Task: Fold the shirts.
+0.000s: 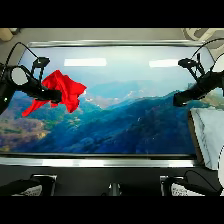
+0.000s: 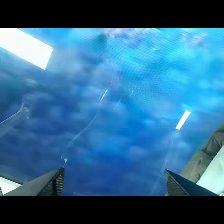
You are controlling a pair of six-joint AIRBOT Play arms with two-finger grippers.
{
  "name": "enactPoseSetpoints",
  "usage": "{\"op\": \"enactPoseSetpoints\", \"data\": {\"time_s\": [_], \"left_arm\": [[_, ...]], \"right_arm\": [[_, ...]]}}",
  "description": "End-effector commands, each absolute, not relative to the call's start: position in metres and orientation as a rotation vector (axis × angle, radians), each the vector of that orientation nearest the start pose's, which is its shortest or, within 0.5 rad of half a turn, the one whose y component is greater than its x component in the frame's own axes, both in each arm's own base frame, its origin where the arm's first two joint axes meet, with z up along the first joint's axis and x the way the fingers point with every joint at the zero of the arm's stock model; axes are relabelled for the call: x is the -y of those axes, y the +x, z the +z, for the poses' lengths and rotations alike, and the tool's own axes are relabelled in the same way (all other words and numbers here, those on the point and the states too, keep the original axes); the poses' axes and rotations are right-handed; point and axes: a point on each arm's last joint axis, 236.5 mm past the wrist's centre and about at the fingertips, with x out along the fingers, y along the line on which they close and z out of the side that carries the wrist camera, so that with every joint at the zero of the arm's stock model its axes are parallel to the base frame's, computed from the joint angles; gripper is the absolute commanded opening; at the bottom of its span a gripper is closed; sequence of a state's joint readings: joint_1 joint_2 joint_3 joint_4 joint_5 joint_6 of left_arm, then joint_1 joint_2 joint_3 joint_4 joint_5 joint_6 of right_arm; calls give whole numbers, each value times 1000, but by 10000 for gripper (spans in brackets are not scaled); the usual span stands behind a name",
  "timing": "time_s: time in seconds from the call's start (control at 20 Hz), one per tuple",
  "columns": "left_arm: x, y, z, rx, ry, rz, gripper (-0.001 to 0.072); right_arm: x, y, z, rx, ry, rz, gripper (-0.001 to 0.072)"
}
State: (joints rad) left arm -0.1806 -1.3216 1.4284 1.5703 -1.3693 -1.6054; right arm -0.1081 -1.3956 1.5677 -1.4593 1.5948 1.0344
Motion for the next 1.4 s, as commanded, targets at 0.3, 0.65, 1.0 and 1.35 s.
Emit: {"op": "enactPoseSetpoints", "data": {"time_s": [0.3, 0.65, 1.0, 1.35], "left_arm": [[72, 391, 73, -1261, 84, -135, 537], [72, 391, 73, -1260, 84, -135, 537], [96, 469, 108, -899, -76, -139, 536], [-1, 549, 54, -993, -101, 82, 689]], "right_arm": [[15, 378, 81, -1367, -289, 380, 687], [14, 378, 81, -1367, -288, 380, 687], [19, 417, 90, -1206, -313, 322, 687], [1, 444, 98, -1085, -252, 351, 686]]}}
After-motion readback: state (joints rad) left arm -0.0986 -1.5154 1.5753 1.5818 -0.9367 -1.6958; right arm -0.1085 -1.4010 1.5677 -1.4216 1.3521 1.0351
